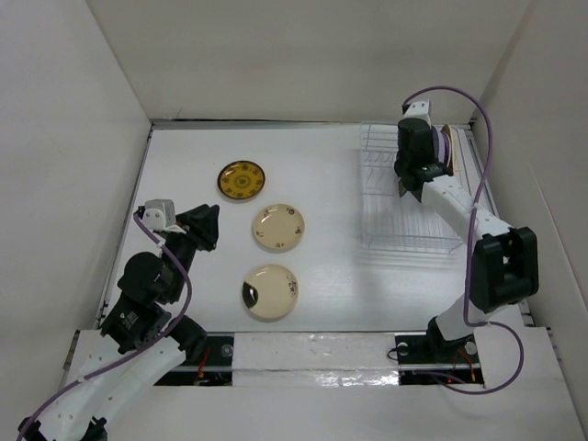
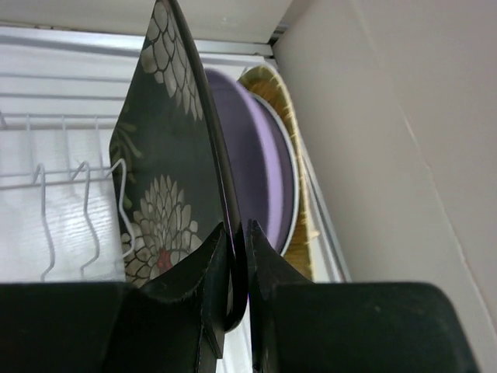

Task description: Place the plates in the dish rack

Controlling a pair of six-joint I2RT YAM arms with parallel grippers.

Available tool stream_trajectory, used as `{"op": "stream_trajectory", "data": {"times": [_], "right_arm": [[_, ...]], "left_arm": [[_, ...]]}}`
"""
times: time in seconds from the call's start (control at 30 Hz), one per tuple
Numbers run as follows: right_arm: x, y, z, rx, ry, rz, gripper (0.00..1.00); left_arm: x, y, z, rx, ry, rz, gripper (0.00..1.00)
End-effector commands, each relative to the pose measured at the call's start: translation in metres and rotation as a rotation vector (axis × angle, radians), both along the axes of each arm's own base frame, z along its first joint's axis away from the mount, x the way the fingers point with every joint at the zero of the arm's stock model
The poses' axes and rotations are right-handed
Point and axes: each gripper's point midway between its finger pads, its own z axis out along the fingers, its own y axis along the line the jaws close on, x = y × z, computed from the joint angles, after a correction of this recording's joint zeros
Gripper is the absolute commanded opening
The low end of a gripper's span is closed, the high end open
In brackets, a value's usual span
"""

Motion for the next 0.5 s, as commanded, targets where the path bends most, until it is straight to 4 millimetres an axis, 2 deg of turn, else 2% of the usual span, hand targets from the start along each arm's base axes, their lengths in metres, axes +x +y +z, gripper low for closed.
{"op": "stream_trajectory", "data": {"times": [0.0, 0.07, 0.1, 0.17, 0.2, 0.3, 0.37, 0.43, 0.47], "right_arm": [[0.005, 0.013, 0.029, 0.094, -0.230, -0.062, 0.03], [0.000, 0.016, 0.004, 0.098, -0.197, -0.079, 0.11], [-0.002, 0.016, -0.003, 0.127, -0.199, -0.099, 0.21], [-0.009, 0.017, -0.015, 0.142, -0.181, -0.115, 0.32], [-0.012, 0.015, -0.014, 0.161, -0.196, -0.138, 0.46], [-0.021, 0.019, 0.002, 0.259, -0.238, -0.130, 0.66], [-0.033, 0.019, 0.021, 0.295, -0.254, -0.110, 0.72], [-0.039, 0.033, 0.036, 0.370, -0.276, -0.044, 0.75], [-0.050, 0.050, 0.050, 0.402, -0.290, 0.016, 0.76]], "left_arm": [[0.003, -0.004, 0.006, -0.015, -0.018, -0.007, 0.26], [0.003, -0.004, 0.007, -0.016, -0.020, -0.009, 0.26], [0.003, -0.004, 0.005, -0.014, -0.017, -0.007, 0.26], [0.004, -0.004, 0.005, -0.012, -0.013, -0.006, 0.26], [0.004, -0.004, 0.004, -0.011, -0.012, -0.006, 0.26], [0.006, -0.006, 0.003, -0.005, -0.005, -0.009, 0.25], [0.007, -0.007, 0.001, 0.000, 0.001, -0.006, 0.25], [0.008, -0.006, 0.000, 0.003, 0.006, -0.001, 0.25], [0.008, -0.006, 0.000, 0.002, 0.005, 0.002, 0.25]]}}
